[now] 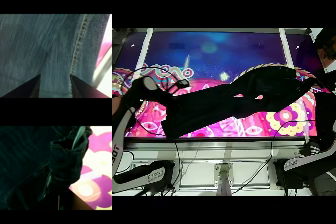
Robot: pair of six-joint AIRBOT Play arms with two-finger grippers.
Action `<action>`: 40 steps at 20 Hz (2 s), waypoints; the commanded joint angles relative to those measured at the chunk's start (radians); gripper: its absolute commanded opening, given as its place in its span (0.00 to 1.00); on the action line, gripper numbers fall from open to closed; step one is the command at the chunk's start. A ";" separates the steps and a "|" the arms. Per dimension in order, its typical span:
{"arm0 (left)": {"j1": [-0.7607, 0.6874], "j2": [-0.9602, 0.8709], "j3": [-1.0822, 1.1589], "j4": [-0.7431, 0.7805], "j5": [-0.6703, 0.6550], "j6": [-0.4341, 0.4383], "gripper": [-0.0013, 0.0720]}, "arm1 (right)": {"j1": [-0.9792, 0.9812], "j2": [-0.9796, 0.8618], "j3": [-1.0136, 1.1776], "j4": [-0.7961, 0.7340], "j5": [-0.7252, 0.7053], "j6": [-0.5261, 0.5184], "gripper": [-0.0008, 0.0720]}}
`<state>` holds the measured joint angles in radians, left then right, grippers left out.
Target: Fold the clothes and pants, and hang the long-sleeved shirts on hangers.
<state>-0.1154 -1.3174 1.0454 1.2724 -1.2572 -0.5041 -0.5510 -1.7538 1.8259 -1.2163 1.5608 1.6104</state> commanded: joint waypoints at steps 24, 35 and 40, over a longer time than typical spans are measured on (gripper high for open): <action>-0.249 0.346 -0.004 0.187 0.355 -0.237 0.03 | 0.005 0.000 0.001 -0.012 -0.009 -0.007 0.05; -0.235 0.357 -0.004 0.300 0.381 -0.341 0.03 | 0.028 0.000 0.001 -0.006 0.017 -0.008 0.05; -0.073 -0.039 -0.004 0.013 1.201 -0.464 0.03 | 0.028 0.000 0.001 -0.013 0.024 -0.007 0.05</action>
<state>-0.2710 -1.1603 1.0409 1.4658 -0.5713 -0.8707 -0.5240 -1.7538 1.8267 -1.2278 1.5776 1.6024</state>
